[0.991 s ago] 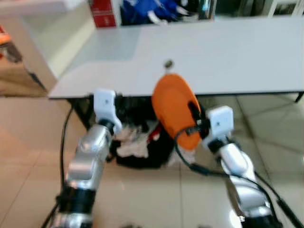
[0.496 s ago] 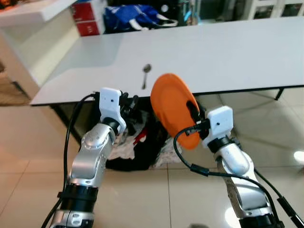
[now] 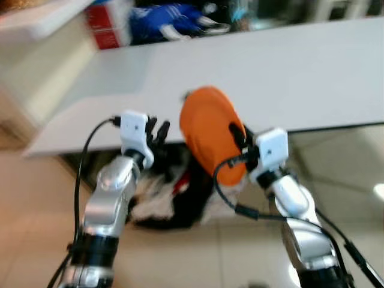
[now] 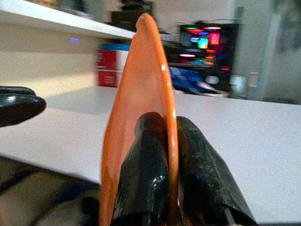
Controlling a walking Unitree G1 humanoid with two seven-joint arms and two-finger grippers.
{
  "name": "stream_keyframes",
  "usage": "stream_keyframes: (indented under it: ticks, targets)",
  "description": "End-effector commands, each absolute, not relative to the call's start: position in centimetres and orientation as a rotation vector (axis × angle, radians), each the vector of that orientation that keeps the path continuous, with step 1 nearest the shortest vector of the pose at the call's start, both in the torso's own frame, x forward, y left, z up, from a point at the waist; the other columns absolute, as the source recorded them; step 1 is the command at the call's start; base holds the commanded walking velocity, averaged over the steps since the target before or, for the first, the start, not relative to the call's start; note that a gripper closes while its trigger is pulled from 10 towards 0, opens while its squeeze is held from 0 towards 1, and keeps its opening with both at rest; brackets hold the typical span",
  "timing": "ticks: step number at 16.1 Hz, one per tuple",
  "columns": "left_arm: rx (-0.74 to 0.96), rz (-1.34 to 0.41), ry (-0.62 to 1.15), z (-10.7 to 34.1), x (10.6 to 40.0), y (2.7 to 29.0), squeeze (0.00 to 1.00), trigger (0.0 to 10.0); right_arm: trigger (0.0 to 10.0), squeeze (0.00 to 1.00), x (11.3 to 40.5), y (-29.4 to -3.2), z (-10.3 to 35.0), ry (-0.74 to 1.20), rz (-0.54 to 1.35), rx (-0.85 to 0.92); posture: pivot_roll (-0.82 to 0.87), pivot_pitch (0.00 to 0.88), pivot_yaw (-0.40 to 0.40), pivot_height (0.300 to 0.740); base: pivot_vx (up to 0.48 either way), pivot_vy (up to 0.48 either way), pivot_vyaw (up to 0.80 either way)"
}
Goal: Setting the table
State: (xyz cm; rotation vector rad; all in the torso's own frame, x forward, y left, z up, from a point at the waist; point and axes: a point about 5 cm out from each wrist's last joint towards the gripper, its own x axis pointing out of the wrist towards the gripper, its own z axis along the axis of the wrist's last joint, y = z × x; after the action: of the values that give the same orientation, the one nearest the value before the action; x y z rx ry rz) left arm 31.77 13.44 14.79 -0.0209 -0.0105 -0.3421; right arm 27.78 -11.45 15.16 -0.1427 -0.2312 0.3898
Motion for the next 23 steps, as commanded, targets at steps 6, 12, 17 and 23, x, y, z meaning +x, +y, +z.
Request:
stream_keyframes:
  ticks: [6, 12, 17, 23]
  targets:
    - [-0.033, -0.362, -0.044, 15.4, 31.6, 12.5, 0.0, 10.0, 0.0, 0.0, 27.8, -9.8, 26.3, -0.516, 0.626, -0.088, -0.17, 0.0, 0.118, 0.735, 0.24, 0.0, 0.0]
    - [-0.048, -0.353, -0.046, 15.5, 31.8, 12.5, 0.0, 10.0, 0.0, 0.0, 34.0, -15.0, 28.8, -0.475, 0.35, 0.204, -0.16, 0.0, 0.12, 0.735, 0.0, 0.0, 0.0]
    - [-0.056, -0.373, -0.021, 16.2, 30.9, 13.0, 0.0, 10.0, 0.0, 0.0, 38.3, -17.4, 25.0, -0.344, 0.135, 0.516, -0.05, 0.0, 0.132, 0.735, 0.0, 0.0, 0.0]
    - [-0.017, -0.663, 0.107, 17.2, 26.0, 11.9, 0.0, 10.0, 0.0, 0.0, 40.2, -15.4, 19.4, -0.15, 0.127, 0.587, 0.11, 0.011, 0.132, 0.735, 0.0, 0.0, 0.0]
